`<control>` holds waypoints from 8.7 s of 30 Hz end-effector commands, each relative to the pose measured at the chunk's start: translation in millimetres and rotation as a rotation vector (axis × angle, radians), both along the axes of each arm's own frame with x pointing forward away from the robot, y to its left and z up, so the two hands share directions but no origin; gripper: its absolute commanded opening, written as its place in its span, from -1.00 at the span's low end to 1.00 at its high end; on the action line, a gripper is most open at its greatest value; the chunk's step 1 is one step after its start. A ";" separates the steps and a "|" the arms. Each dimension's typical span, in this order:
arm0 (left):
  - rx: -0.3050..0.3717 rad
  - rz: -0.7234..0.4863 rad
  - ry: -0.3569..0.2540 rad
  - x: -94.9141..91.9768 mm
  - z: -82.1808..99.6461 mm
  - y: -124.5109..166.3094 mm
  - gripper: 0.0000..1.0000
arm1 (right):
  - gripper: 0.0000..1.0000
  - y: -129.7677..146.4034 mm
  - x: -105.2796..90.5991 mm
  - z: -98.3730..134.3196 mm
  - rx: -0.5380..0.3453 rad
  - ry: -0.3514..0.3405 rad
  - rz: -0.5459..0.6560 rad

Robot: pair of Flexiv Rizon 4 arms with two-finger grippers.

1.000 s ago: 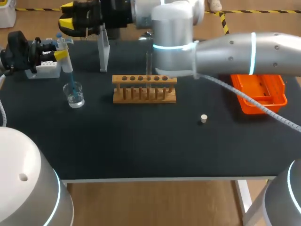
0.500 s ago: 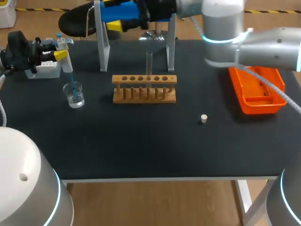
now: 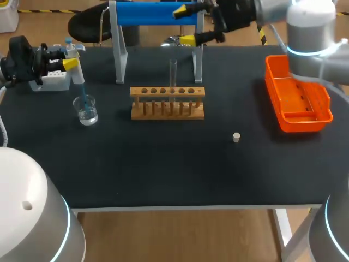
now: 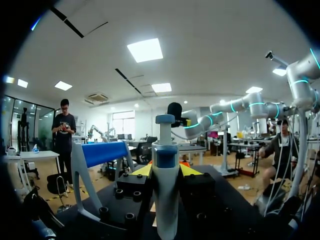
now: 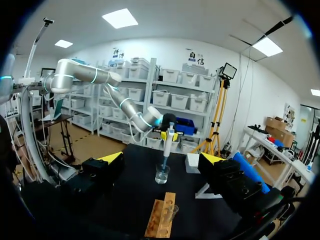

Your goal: Invert the test tube, pick up the pipette, mount the tip to pipette, aspirate from beaker and dispense into the tube, eject the tip, return the pipette, and cap with the stopper.

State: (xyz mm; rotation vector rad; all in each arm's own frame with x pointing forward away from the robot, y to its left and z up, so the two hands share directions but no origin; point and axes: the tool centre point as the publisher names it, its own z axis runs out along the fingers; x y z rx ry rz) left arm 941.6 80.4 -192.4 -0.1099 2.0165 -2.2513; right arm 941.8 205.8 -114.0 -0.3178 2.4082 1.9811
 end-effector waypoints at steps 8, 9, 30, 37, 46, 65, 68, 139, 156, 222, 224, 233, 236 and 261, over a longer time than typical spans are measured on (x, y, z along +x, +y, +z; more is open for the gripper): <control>0.001 -0.004 0.001 0.7 0.6 0.8 -1.00 | 1.00 -38.8 10.2 -52.2 0.033 0.017 -0.030; 0.001 -0.004 0.001 0.7 0.6 0.8 -1.00 | 1.00 -37.7 11.1 -56.7 0.028 0.019 -0.031; 0.001 -0.004 0.001 0.7 0.6 0.8 -1.00 | 1.00 -7.9 33.5 -145.0 -0.095 0.084 -0.064; 0.001 -0.004 0.001 0.7 0.6 0.8 -1.00 | 1.00 4.5 35.5 -161.8 -0.154 0.088 -0.068; 0.001 -0.004 0.001 0.7 0.6 0.8 -1.00 | 1.00 25.3 36.8 -169.0 -0.223 0.087 -0.116; 0.001 -0.004 0.001 0.7 0.6 0.8 -1.00 | 1.00 41.3 33.7 -183.0 -0.363 0.005 -0.147; 0.001 -0.004 0.001 0.7 0.6 0.8 -1.00 | 1.00 39.8 35.1 -186.7 -0.369 0.007 -0.150; 0.001 -0.004 0.001 0.7 0.6 0.8 -1.00 | 1.00 42.3 49.3 -192.4 -0.376 -0.016 -0.212; 0.001 -0.004 0.001 0.7 0.6 0.8 -1.00 | 1.00 42.3 49.3 -192.4 -0.376 -0.016 -0.212; 0.137 -0.259 0.033 14.5 247.4 -219.9 -1.00 | 1.00 42.3 49.3 -192.4 -0.376 -0.016 -0.212; 0.137 -0.259 0.033 14.5 247.4 -219.9 -1.00 | 1.00 42.3 49.3 -192.4 -0.376 -0.016 -0.212; 0.137 -0.259 0.033 14.5 247.4 -219.9 -1.00 | 1.00 42.3 49.3 -192.4 -0.376 -0.016 -0.212; 0.137 -0.259 0.033 14.5 247.4 -219.9 -1.00 | 1.00 42.3 49.3 -192.4 -0.376 -0.016 -0.212; 0.081 -0.325 0.017 20.1 243.5 -249.8 -1.00 | 1.00 42.3 49.3 -192.4 -0.376 -0.016 -0.212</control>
